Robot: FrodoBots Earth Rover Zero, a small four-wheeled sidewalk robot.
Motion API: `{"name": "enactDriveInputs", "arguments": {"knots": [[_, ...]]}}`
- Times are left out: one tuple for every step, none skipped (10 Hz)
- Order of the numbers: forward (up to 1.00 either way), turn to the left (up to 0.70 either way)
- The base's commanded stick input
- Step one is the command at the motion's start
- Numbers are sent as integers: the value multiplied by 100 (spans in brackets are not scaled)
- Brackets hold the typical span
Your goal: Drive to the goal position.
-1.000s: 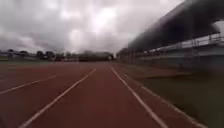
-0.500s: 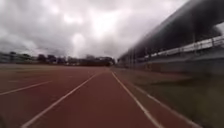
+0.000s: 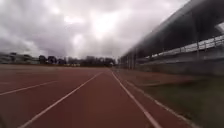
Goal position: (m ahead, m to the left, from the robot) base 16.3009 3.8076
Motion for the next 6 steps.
{"name": "enactDriveInputs", "arguments": {"knots": [[70, 0], [70, -11], [70, -22], [70, 0], [70, 0], [70, 0]]}}
